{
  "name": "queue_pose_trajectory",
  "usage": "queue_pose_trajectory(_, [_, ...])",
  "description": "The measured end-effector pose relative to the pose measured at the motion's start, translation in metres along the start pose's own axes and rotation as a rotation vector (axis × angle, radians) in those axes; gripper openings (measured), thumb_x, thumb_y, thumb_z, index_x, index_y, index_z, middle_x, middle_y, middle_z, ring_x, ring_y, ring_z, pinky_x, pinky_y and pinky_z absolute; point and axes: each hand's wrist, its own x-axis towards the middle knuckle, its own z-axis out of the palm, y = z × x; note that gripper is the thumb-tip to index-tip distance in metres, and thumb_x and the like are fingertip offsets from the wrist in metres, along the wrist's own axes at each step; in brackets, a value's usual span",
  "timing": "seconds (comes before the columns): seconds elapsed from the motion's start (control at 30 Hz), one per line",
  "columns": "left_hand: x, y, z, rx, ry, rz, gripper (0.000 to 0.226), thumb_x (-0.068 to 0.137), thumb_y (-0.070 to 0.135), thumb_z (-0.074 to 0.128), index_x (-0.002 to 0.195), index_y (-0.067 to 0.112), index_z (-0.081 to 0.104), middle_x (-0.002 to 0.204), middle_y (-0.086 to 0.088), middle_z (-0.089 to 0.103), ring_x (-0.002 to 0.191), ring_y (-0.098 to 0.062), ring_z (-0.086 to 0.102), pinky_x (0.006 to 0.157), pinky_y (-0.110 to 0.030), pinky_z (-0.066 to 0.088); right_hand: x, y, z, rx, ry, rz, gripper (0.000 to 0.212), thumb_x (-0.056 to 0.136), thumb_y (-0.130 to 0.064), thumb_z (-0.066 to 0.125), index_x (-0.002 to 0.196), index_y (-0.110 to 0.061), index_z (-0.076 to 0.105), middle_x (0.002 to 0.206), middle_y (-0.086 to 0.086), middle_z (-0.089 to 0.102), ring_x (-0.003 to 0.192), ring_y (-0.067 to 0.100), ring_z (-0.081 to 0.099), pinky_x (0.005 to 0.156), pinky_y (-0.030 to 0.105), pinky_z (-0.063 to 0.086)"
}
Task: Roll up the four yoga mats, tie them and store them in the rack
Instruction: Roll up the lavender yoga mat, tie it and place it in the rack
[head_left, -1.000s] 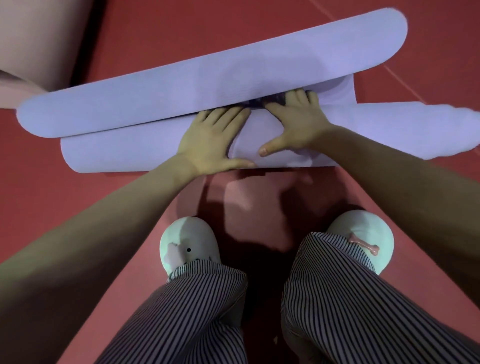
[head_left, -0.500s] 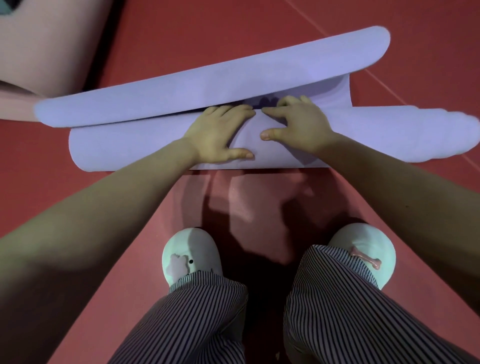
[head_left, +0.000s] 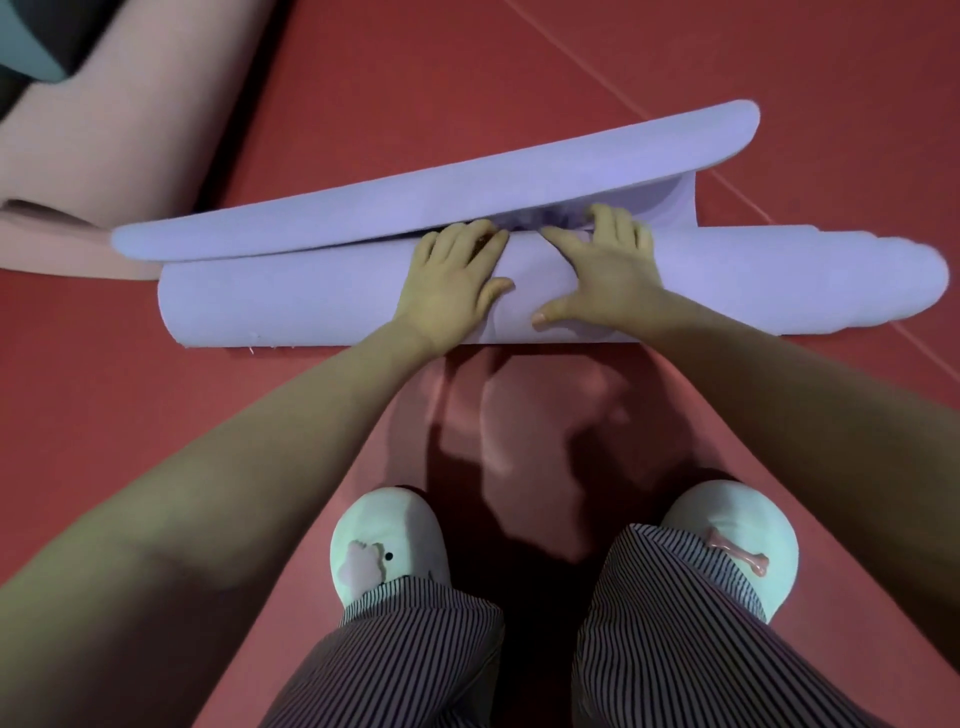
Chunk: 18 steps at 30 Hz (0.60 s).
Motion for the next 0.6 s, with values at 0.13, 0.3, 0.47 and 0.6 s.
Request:
queue_pose_trajectory(0.13, [0.013, 0.001, -0.001, 0.067, 0.011, -0.085, 0.041, 0.087, 0.04, 0.046, 0.105, 0.013, 0.071, 0.115, -0.022, 0.061, 0.107, -0.029, 0.033, 0.088, -0.041, 0.022, 0.006, -0.003, -0.006, 0.0, 0.042, 0.03, 0.083, 0.07, -0.058, 0.069, 0.14, -0.025, 0.039, 0.128, 0.007, 0.045, 0.12, 0.027, 0.037, 0.096, 0.035, 0.024])
queue_pose_trajectory(0.3, [0.034, 0.004, -0.009, 0.021, -0.151, -0.214, 0.041, 0.101, 0.039, 0.035, 0.132, 0.021, 0.055, 0.159, -0.015, 0.008, 0.147, -0.033, 0.004, 0.11, -0.042, 0.002, 0.014, -0.004, -0.01, 0.066, 0.056, 0.088, 0.064, 0.077, -0.056, 0.065, 0.132, -0.025, 0.051, 0.136, 0.006, 0.038, 0.126, 0.026, 0.031, 0.099, 0.033, 0.023])
queue_pose_trajectory(0.47, [0.043, -0.001, -0.01, 0.038, -0.297, -0.236, 0.051, 0.104, 0.038, 0.025, 0.147, 0.012, 0.031, 0.161, -0.004, 0.001, 0.148, -0.021, -0.002, 0.115, -0.044, -0.001, 0.018, -0.008, -0.014, -0.01, 0.084, 0.107, 0.059, 0.076, -0.057, 0.066, 0.123, -0.023, 0.057, 0.14, 0.01, 0.027, 0.128, 0.029, 0.025, 0.1, 0.034, 0.019])
queue_pose_trajectory(0.6, [0.041, -0.002, -0.009, 0.022, -0.224, -0.221, 0.055, 0.101, 0.041, 0.022, 0.141, 0.007, 0.039, 0.157, -0.007, 0.019, 0.147, -0.026, 0.006, 0.112, -0.045, 0.005, 0.017, -0.013, -0.016, -0.084, 0.165, 0.065, 0.077, 0.073, -0.05, 0.072, 0.136, -0.019, 0.041, 0.154, 0.012, 0.012, 0.14, 0.028, 0.014, 0.108, 0.041, 0.011])
